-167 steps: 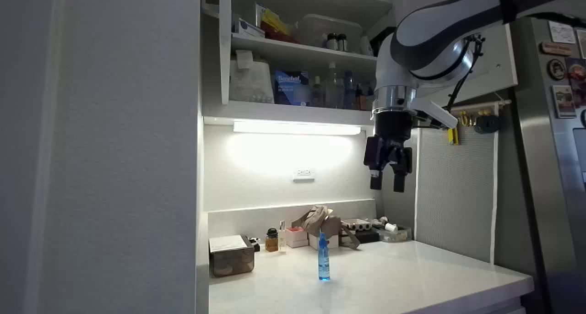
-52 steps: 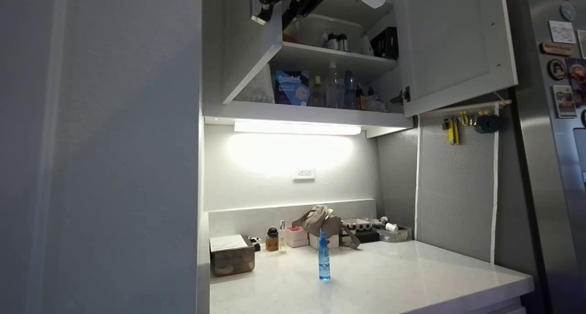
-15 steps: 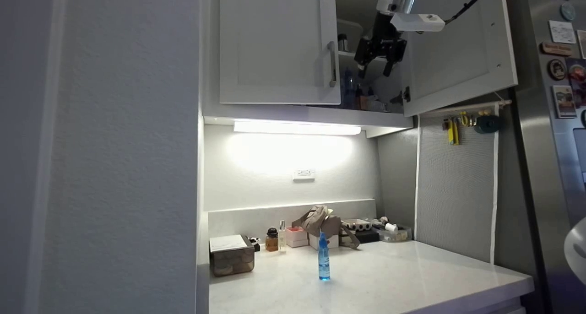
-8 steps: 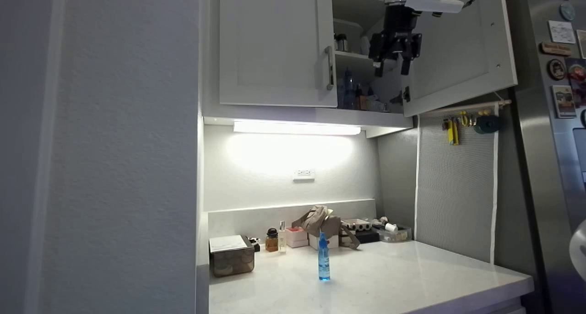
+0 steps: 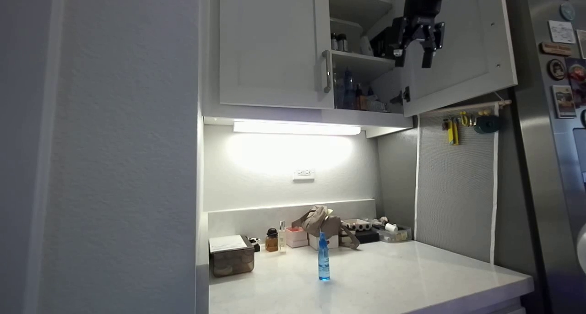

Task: Close the left and right cabinet doors respectively

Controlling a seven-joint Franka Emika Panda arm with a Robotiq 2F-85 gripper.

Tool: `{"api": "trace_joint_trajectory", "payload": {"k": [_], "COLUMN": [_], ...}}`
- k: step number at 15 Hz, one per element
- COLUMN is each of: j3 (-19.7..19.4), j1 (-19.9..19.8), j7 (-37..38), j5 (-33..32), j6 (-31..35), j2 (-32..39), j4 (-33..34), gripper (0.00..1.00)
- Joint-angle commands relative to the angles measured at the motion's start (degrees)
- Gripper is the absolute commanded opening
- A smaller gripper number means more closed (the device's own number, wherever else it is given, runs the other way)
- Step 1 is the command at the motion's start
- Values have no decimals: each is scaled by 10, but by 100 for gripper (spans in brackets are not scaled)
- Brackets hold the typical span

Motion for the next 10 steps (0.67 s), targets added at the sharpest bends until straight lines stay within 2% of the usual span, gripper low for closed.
{"api": "trace_joint_trajectory", "payload": {"k": [1,4,10], "j3": [-2,4,14], "j1": [7,6,0], "j7": [-3,6,26], "j5": [16,18,27], "j6": [-35,-52,-47], "j2": [-47,-85,-163], "j4": [-13,-21,-61], "gripper": [100,100,100]}}
